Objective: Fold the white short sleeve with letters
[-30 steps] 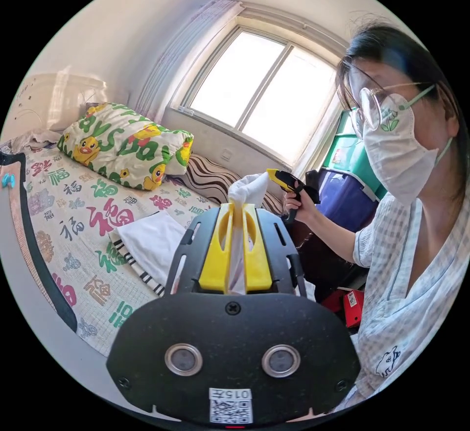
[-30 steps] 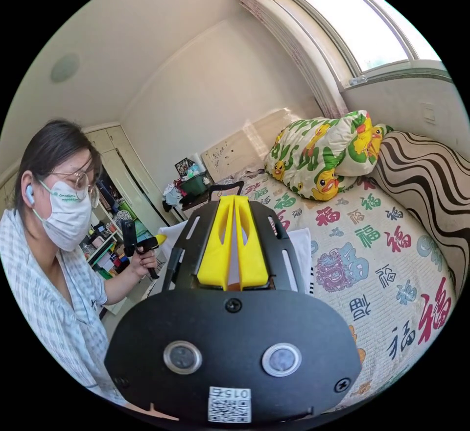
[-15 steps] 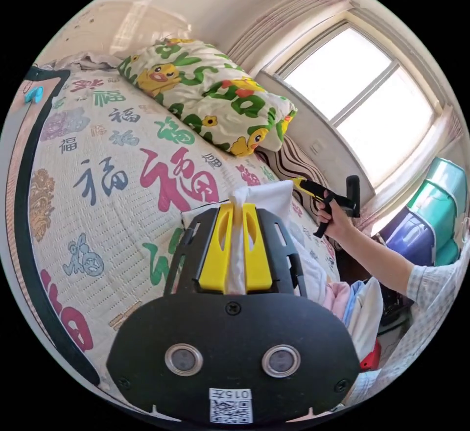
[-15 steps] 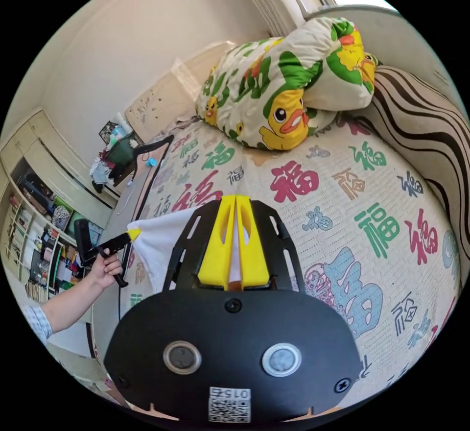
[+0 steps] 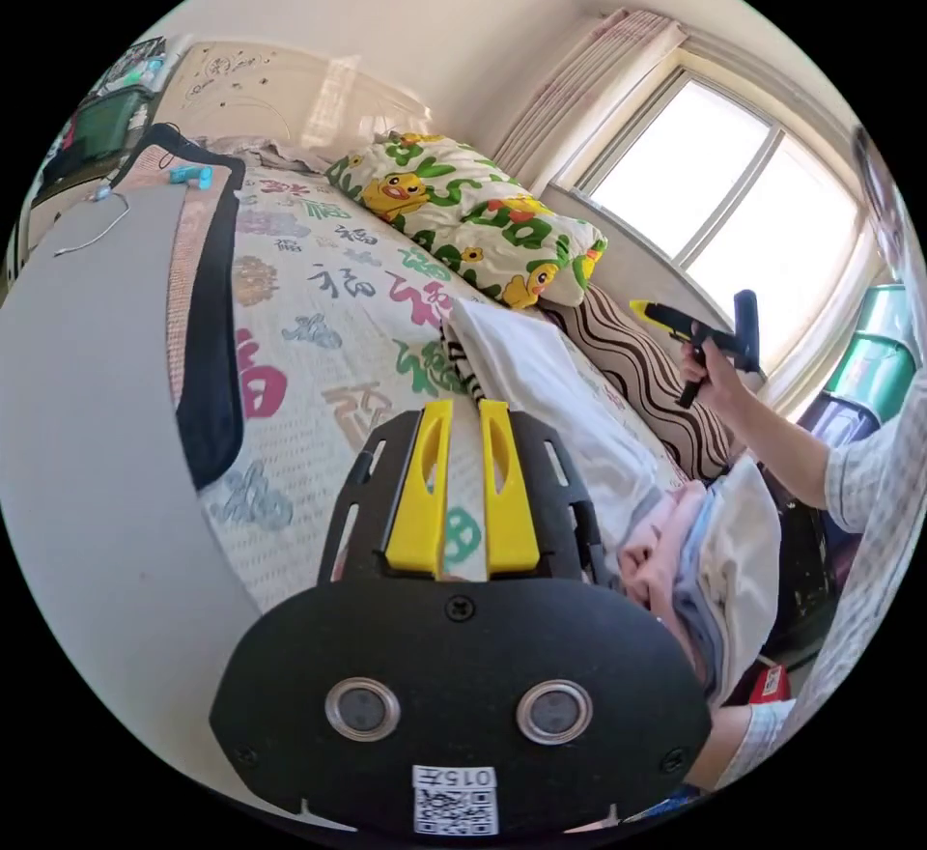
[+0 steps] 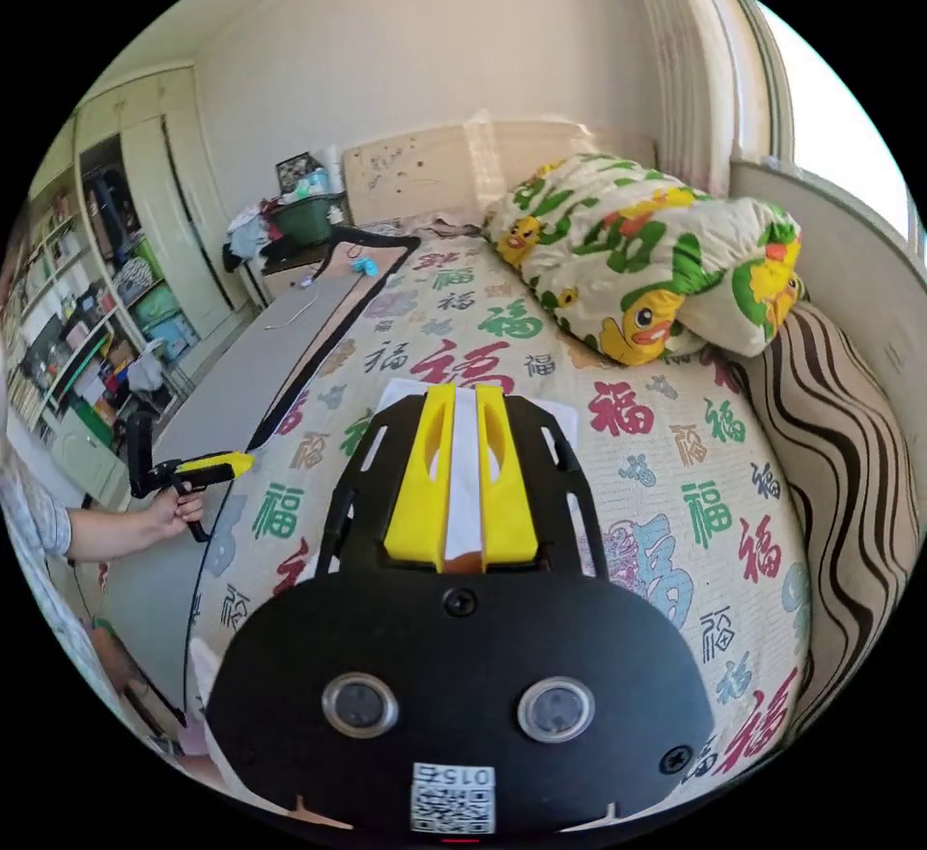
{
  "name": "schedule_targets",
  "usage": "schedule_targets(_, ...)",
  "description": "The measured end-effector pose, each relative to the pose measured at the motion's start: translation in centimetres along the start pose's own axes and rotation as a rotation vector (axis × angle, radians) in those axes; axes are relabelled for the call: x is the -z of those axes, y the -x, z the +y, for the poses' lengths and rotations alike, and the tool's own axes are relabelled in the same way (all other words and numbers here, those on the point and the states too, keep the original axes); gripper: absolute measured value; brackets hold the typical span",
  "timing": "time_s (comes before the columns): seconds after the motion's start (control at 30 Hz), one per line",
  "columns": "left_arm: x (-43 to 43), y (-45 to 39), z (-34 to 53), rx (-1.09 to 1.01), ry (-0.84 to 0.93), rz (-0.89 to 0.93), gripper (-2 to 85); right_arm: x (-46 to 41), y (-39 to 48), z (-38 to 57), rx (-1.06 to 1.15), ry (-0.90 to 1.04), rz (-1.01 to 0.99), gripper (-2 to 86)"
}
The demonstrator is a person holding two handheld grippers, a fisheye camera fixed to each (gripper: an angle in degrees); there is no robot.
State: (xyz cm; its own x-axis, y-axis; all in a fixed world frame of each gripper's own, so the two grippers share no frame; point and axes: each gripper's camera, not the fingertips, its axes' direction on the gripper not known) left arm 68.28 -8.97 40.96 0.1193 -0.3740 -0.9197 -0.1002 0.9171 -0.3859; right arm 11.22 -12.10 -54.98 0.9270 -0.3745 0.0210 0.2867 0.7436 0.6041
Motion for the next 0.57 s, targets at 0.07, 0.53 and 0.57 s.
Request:
schedule_targets(0.07,5.4,0.0,3.4,-0.008,0.035,0.024,5.8,1.5,5.2,0.9,0.076,-0.035,-0.134,1.4)
schedule_targets(0.53,30.8,2.8,13.5,-0.059,-0.321,0.352,5.7,-17.7,29.9,5.7,0.213,-0.304,-0.569,-0.6)
schedule_targets(0.57,31.7,1.9,13.8,-0.087,-0.33,0.367,5.6,-18.9,31.8,5.3,0.238,-0.342,-0.568,-0.6)
